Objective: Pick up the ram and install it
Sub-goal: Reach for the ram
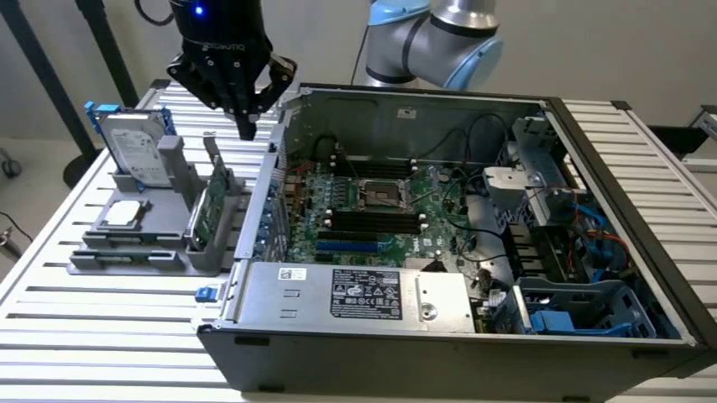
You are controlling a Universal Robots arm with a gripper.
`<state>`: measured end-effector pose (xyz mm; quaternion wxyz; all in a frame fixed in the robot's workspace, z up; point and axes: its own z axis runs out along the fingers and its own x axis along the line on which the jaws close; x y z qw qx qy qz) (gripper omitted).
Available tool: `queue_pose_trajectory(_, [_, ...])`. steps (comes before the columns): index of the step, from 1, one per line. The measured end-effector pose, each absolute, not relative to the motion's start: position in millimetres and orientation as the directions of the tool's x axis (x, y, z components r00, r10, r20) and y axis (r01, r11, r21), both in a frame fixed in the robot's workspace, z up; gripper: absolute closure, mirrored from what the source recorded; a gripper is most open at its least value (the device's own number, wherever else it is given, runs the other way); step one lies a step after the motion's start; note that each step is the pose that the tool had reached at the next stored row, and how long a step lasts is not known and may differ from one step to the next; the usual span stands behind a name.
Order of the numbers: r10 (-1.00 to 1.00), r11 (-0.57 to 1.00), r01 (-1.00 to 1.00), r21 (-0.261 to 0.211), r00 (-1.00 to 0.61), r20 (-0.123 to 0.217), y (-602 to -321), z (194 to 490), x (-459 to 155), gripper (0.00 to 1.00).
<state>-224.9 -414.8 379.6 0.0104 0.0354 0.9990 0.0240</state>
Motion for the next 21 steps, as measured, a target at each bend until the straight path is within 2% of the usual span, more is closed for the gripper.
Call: queue_pose_trajectory(21, [0.071,0.996,0.07,0.046,-0.997,-0.018,-424.1,362.7,-320.4,0.89])
